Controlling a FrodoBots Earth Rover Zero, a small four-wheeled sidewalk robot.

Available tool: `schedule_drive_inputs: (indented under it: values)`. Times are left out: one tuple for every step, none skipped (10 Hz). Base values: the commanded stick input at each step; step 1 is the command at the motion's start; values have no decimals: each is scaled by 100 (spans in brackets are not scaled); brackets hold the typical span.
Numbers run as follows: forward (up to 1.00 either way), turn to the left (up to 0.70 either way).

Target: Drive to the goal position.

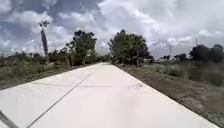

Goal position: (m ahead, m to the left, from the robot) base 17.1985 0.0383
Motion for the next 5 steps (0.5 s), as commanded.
schedule_drive_inputs:
  values:
    - [85,0]
    - [85,0]
    - [85,0]
    - [85,0]
    - [85,0]
